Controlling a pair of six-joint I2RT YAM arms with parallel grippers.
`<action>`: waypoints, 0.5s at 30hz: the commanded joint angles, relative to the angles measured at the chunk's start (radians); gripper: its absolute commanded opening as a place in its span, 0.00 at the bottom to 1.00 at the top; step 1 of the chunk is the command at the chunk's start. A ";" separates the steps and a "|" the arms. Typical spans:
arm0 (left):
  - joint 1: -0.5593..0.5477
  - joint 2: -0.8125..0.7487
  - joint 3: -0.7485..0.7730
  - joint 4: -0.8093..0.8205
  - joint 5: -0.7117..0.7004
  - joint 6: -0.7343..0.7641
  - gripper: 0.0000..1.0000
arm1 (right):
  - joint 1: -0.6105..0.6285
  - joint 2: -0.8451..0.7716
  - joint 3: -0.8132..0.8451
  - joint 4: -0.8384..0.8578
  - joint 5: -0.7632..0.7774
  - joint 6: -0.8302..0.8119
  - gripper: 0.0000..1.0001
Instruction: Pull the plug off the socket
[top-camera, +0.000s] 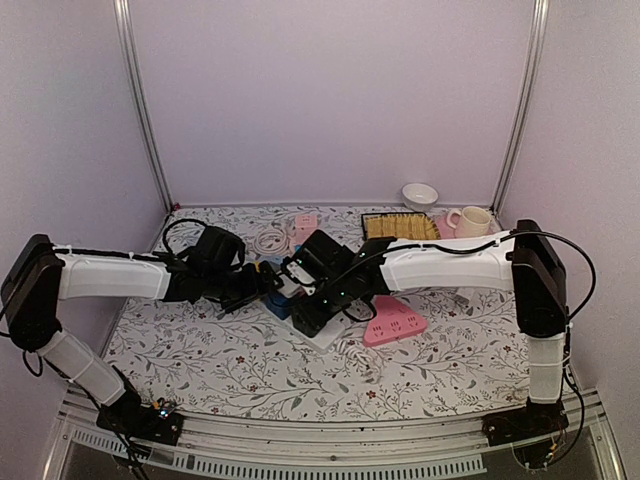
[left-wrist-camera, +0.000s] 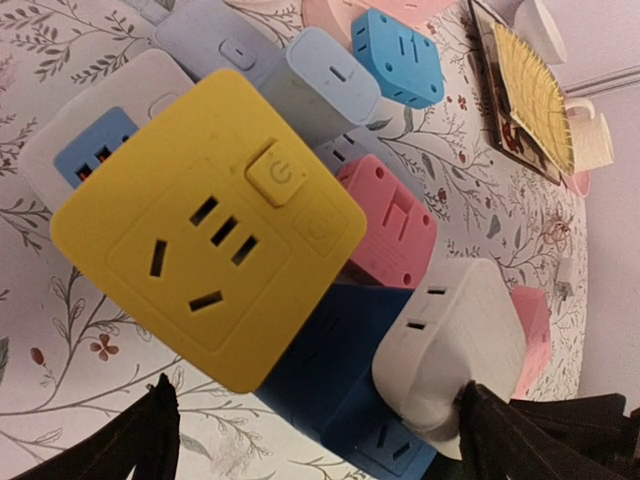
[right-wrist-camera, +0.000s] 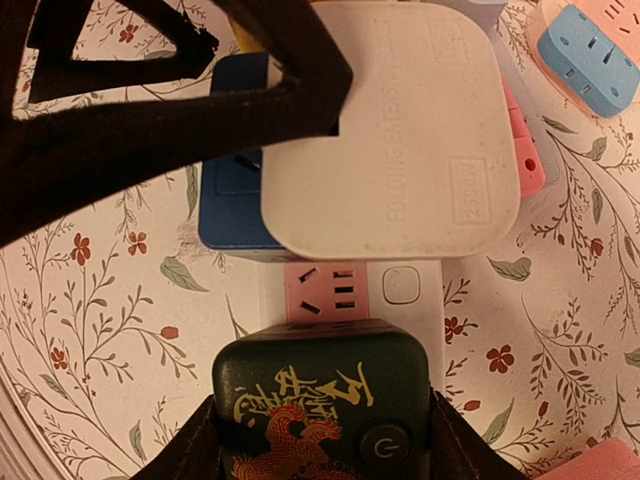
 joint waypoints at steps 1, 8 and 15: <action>-0.016 0.057 -0.061 -0.199 -0.033 0.023 0.97 | 0.009 -0.054 0.065 0.079 0.071 -0.051 0.35; -0.015 0.077 -0.060 -0.200 -0.033 0.026 0.96 | 0.034 -0.097 0.000 0.137 0.090 -0.088 0.35; -0.017 0.085 -0.057 -0.210 -0.034 0.033 0.96 | -0.034 -0.129 -0.018 0.148 0.003 -0.038 0.35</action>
